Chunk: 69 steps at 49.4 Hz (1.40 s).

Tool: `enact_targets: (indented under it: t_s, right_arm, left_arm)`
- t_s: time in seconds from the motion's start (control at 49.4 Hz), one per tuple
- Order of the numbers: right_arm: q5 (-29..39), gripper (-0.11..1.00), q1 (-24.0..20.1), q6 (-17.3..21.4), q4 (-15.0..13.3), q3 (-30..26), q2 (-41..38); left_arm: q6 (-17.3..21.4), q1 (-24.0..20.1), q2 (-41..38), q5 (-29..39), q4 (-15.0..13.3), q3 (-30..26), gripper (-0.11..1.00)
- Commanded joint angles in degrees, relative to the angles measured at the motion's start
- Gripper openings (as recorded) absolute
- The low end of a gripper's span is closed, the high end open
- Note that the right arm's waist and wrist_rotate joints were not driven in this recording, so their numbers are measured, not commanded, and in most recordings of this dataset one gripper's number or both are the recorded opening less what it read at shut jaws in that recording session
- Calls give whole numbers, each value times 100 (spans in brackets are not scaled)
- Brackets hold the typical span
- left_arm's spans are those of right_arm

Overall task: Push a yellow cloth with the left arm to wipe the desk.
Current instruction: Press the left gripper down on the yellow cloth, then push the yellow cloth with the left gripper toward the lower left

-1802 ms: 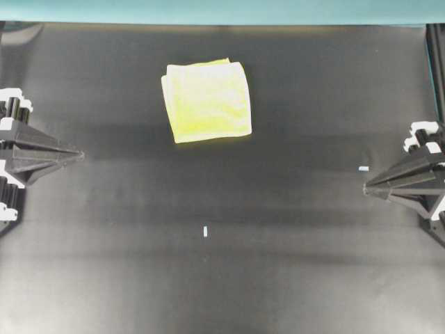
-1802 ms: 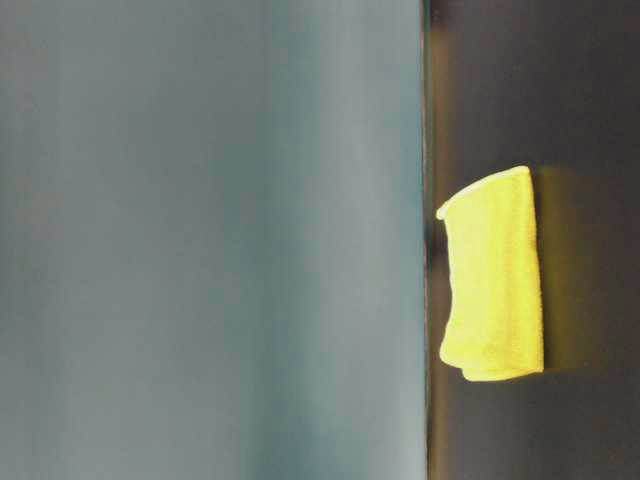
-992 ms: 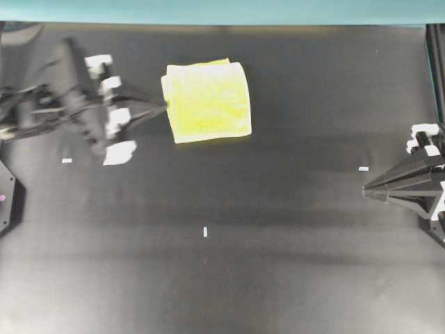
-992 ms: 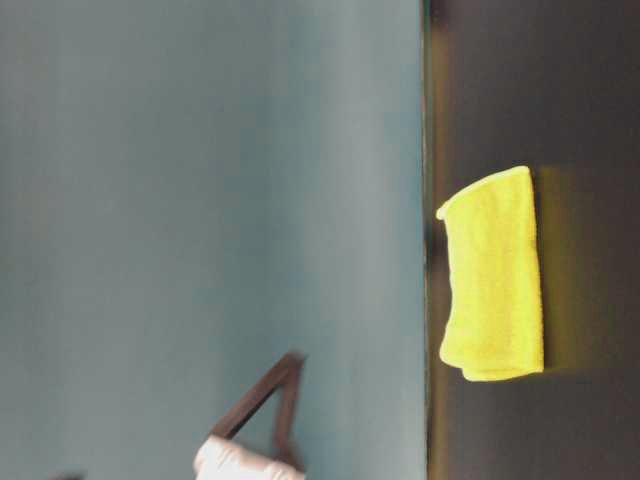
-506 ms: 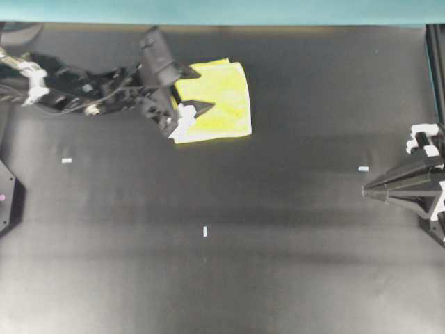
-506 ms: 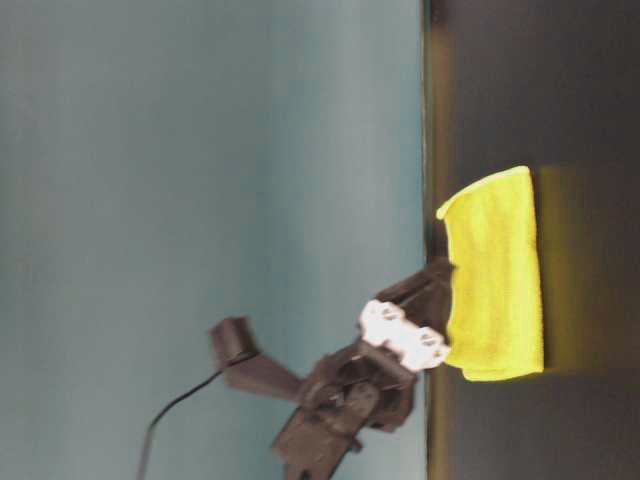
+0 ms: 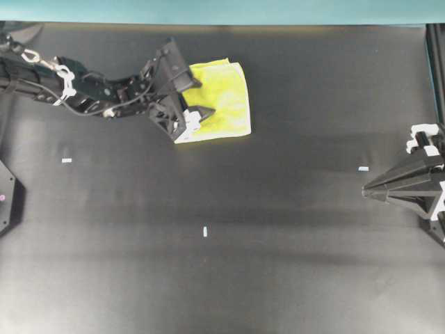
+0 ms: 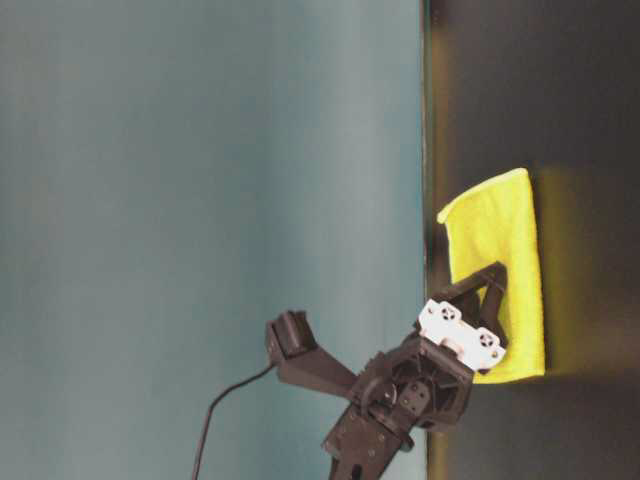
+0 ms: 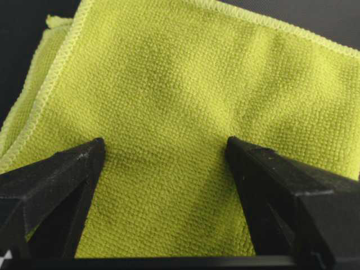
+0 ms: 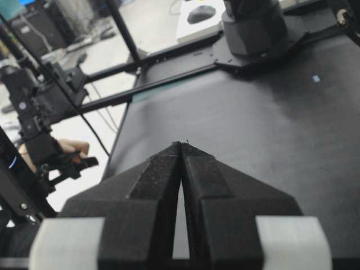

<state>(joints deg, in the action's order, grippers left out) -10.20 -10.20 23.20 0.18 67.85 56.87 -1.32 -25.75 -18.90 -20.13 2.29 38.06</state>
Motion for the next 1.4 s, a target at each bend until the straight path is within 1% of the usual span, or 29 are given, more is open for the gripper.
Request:
enact_targets:
  t_s: [0.0, 0.202, 0.304, 0.526, 0.729, 0.951, 1.053, 1.194, 1.377]
  right_arm:
    - [-26, -1, 0, 0, 0, -44, -26]
    - [-62, -1, 0, -9, 0, -44, -18]
    - [-62, -1, 0, 0, 0, -44, -18]
    - [-79, -1, 0, -9, 0, -44, -18]
    - [-149, -1, 0, -9, 0, -44, -18]
    - [-176, -1, 0, 0, 0, -44, -18]
    - [-264, -1, 0, 0, 0, -44, -18]
    - [-325, -1, 0, 0, 0, -44, 0]
    - [-325, -1, 9, 0, 0, -53, 18]
  left_arm:
    - [-9, 88, 79, 26, 18, 176, 85]
    - [-26, 483, 457, -53, 18, 782, 84]
    - [-44, 765, 659, -88, 18, 1125, 84]
    - [-334, 1433, 1063, -308, 18, 1828, 84]
    - [-510, 2057, 1485, -422, 18, 2294, 84]
    - [-703, 2804, 1758, -378, 18, 2575, 84]
    - [-940, 3173, 1775, -378, 18, 2646, 84]
    - [-1257, 3744, 1758, -378, 18, 2619, 84]
    - [-1345, 4342, 1767, -378, 9, 2531, 84]
